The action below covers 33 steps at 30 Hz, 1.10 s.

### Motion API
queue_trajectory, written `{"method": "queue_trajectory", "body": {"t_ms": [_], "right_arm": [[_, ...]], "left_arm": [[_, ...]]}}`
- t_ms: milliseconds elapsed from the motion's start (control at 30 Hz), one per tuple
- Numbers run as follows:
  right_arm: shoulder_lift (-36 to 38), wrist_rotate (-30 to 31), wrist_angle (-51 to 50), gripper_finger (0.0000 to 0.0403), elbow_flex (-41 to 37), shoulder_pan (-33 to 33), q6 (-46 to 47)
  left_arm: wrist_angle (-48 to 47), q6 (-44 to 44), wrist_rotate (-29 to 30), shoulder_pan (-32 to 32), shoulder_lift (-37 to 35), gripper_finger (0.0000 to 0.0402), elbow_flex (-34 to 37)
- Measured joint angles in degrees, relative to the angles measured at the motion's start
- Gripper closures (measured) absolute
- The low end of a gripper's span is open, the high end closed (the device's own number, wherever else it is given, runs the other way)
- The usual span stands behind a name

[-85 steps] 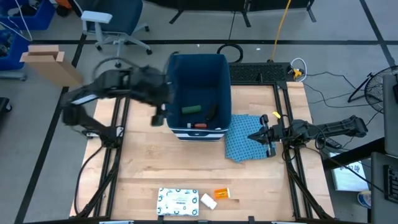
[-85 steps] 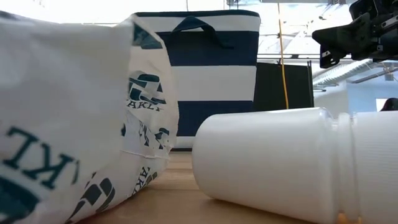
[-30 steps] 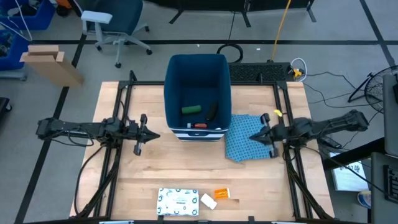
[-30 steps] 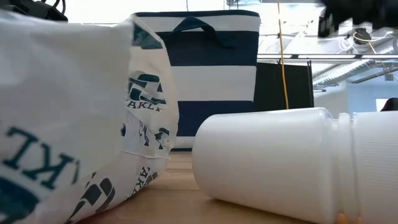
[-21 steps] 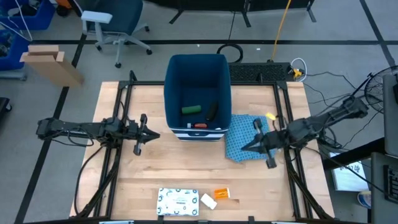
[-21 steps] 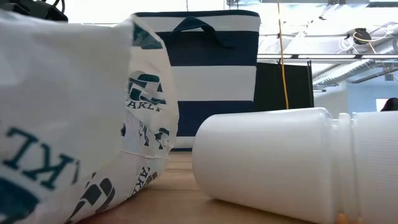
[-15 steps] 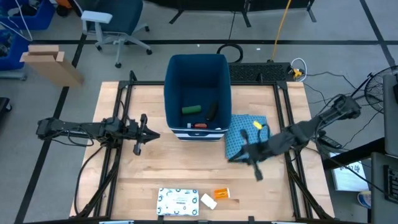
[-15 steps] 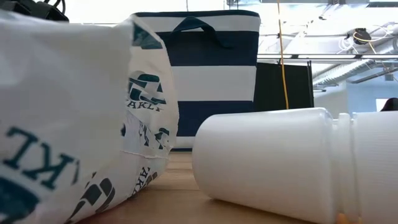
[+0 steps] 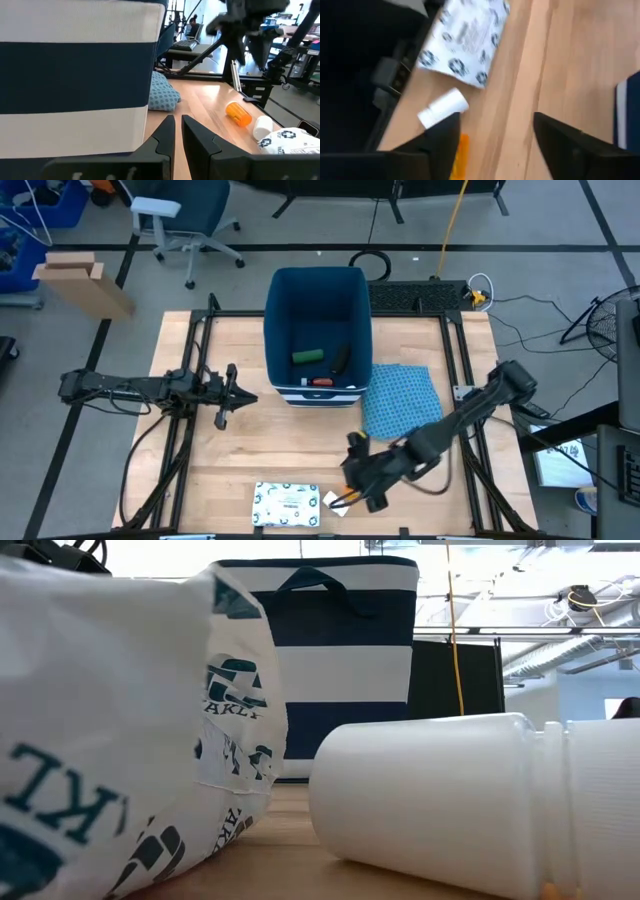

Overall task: Pick & place medical supplies in basket/bin
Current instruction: Put the yellow medicine bottle into the blue bin

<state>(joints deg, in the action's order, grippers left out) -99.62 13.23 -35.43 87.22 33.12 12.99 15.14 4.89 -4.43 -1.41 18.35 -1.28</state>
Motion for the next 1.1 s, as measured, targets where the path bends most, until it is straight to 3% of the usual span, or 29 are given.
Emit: {"method": "queue_trajectory", "body": {"t_ms": [133,267,633,1100], "right_arm": [[-4.23,-1.60,0.77,0.0097,0.15,0.38,4.17],[-8.57,-2.91,0.67,0.0075,0.11,1.46,6.87],[-14.01,-1.31,1.05,0.0071,-0.37,3.79,8.87],[-13.70,-3.13,11.26,0.0071,-12.02,4.04,11.80]], "left_arm": [[-0.19,1.28,-0.05,-0.01,0.00,0.0364,0.00],[-0.40,2.04,-0.08,-0.01,0.00,0.0364,0.00],[-3.23,2.97,-0.13,-0.02,0.02,0.0364,0.00],[-3.45,2.82,-0.13,-0.01,0.00,0.0364,0.00]]}}
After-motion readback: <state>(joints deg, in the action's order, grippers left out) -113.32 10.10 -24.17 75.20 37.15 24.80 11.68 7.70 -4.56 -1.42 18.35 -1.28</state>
